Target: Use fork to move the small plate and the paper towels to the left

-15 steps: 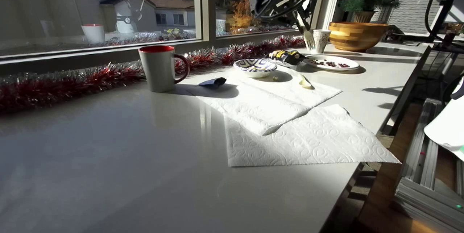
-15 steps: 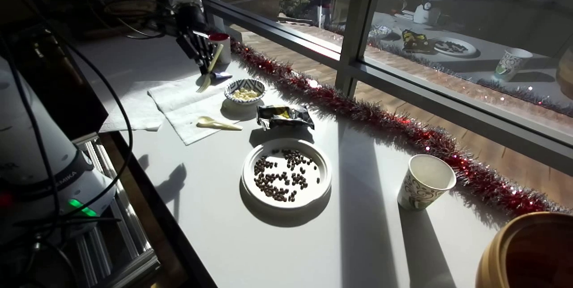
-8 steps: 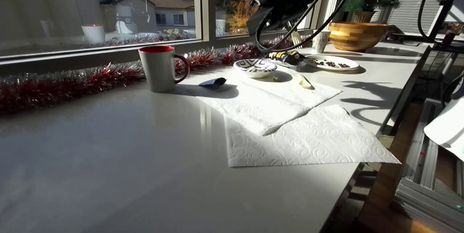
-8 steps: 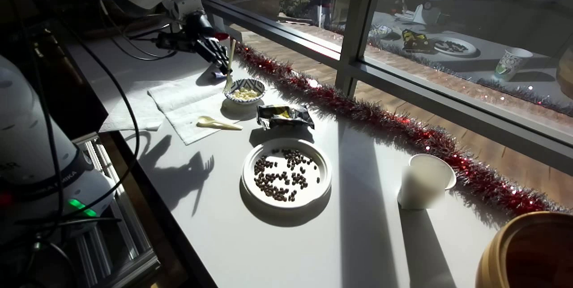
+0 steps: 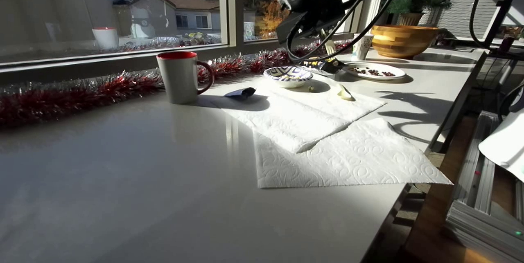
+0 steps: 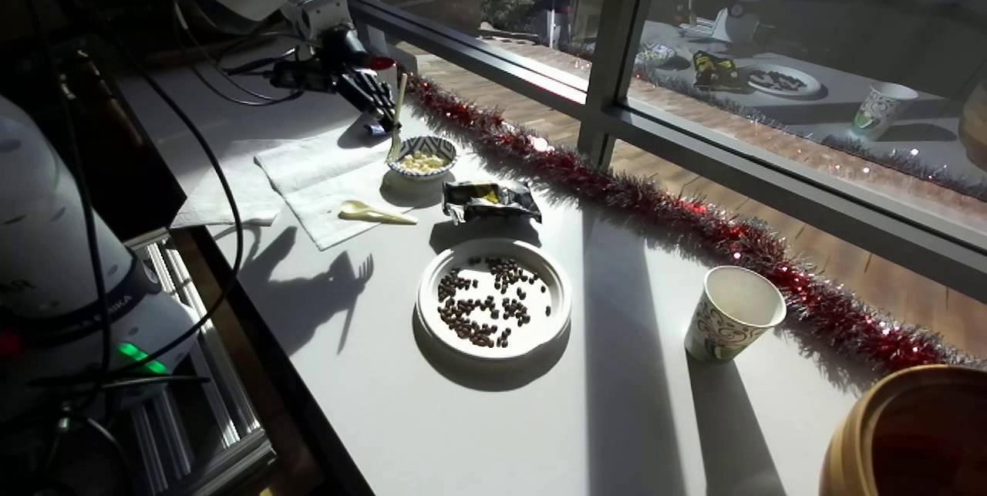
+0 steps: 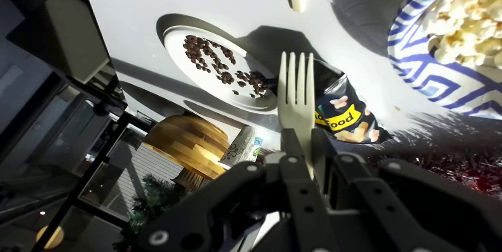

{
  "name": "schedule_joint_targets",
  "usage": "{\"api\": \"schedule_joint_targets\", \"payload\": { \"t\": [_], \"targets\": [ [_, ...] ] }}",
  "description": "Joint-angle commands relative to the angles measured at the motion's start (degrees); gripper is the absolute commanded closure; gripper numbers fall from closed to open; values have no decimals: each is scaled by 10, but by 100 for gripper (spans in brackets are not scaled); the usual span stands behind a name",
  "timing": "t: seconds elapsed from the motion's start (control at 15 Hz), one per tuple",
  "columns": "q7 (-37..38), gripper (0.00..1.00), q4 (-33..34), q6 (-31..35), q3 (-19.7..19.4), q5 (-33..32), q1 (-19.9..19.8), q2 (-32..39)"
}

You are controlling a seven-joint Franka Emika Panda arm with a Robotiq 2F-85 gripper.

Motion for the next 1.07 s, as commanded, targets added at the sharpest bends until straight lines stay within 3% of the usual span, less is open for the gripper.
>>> {"api": "schedule_joint_targets", "payload": {
  "t": [0.0,0.33,1.0],
  "targets": [
    [6,97,-11,63,6,-11,5,-6],
    [9,97,-19,103,8,-11,10,-6],
    [36,97,-17,75,5,-18,17,15]
  ]
}}
